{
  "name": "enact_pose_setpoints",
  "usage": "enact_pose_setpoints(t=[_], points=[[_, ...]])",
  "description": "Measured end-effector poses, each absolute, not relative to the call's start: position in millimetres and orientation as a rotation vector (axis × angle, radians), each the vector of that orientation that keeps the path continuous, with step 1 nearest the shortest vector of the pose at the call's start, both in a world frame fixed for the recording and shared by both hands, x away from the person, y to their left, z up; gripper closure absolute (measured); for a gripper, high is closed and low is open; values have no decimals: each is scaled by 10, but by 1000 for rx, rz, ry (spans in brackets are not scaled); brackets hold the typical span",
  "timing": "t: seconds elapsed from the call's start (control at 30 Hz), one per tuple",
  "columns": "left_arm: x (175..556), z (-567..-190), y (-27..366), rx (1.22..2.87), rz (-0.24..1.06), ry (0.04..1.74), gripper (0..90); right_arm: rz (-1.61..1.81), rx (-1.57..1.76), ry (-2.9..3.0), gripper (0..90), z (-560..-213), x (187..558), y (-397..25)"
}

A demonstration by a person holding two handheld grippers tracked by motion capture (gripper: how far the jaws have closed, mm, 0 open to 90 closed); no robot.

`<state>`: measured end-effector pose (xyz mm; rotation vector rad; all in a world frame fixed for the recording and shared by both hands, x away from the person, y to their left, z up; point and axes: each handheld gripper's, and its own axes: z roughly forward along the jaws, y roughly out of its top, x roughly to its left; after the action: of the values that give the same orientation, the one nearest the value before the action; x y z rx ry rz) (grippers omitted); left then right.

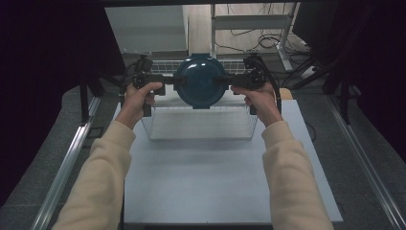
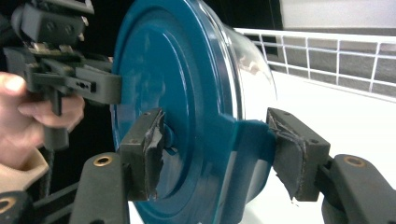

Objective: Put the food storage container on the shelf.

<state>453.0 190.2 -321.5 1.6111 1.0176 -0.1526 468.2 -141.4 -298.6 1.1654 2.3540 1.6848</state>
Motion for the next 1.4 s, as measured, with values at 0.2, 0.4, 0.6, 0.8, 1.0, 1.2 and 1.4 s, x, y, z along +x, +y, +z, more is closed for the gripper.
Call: enact_pose_setpoints(t=[0.2, 0.4, 0.6, 0.8, 1.0, 1.2, 1.4], points=[[4661, -3274, 1889, 1532, -198, 1079, 436, 1721, 1339, 2304, 384, -3021, 4780, -1414], [4812, -3378, 1884, 1480, -287, 1134, 414, 1754, 1585, 2247, 379, -3083, 4933, -1437], [4943, -3508, 1897, 1429, -355, 1165, 383, 1778, 1767, 2148, 379, -3172, 5035, -1420], [4965, -3541, 1881, 1408, -352, 1170, 372, 1813, 1837, 2087, 376, -3263, 5068, -1435], [4871, -3446, 1882, 1441, -173, 1204, 241, 1646, 1692, 2055, 208, -3176, 4936, -1338], [4600, -3255, 1952, 1484, -73, 1153, 204, 1619, 1517, 2081, 160, -3006, 4704, -1367], [4187, -3119, 1966, 1568, -8, 1072, 210, 1589, 1347, 2113, 160, -2953, 4412, -1559]])
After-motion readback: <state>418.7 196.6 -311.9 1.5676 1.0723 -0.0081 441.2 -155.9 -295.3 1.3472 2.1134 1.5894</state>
